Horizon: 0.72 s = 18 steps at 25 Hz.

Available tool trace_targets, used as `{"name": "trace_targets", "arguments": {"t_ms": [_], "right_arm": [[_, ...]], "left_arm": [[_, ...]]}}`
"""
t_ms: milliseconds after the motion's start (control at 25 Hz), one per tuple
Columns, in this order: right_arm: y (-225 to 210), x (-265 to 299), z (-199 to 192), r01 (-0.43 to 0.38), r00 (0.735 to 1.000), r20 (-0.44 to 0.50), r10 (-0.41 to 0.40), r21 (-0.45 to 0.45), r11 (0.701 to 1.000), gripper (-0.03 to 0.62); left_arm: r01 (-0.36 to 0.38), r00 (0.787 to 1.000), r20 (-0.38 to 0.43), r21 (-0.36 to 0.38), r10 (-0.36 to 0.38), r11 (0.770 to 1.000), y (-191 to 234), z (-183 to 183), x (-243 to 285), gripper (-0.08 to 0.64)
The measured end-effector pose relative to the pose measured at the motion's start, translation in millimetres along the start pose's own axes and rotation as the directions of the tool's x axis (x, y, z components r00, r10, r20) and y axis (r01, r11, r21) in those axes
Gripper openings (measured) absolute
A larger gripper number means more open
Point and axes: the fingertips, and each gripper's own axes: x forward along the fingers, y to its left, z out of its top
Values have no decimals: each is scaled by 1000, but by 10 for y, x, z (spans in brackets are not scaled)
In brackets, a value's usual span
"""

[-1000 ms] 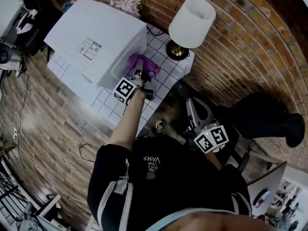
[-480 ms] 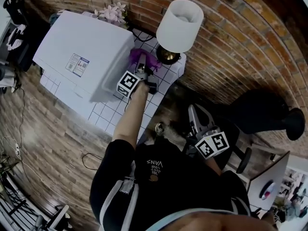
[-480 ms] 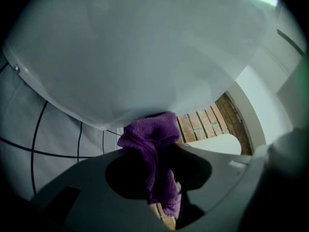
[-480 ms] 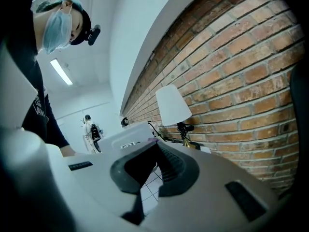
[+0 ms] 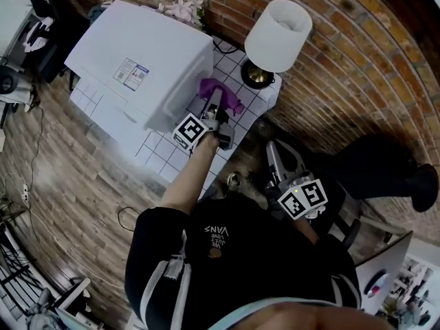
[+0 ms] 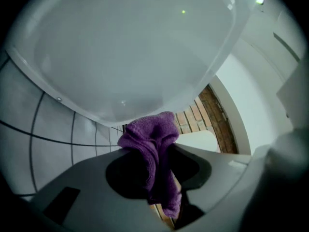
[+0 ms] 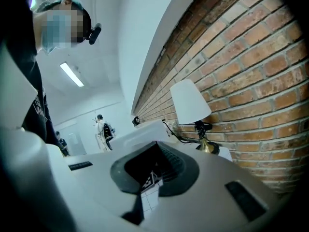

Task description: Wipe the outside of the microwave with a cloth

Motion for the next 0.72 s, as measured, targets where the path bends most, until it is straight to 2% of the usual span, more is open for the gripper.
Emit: {"name": "trace_targets", "arguments": {"t_ms": [200,400,560,720], "right_arm": [[351,245,-95,-124,992,-30,124,-4,992,-3],[637,397,-190,-218,974,-59,217,-9,976,-3],[764,423,-279,-249,966,-76,247,-5,969,-2],[741,389,-294,-225,972,-77,223,-6,974,-3]], "left_arm": [[-58,995,75,-22,59,998,91,189,-819,132],[-139,974,174,-49,146,989,321,408,-1553,132],[-195,950,233,-72,206,978,527,548,-1926,132],[-217,946,230,-68,227,974,664,578,-1961,132]]}}
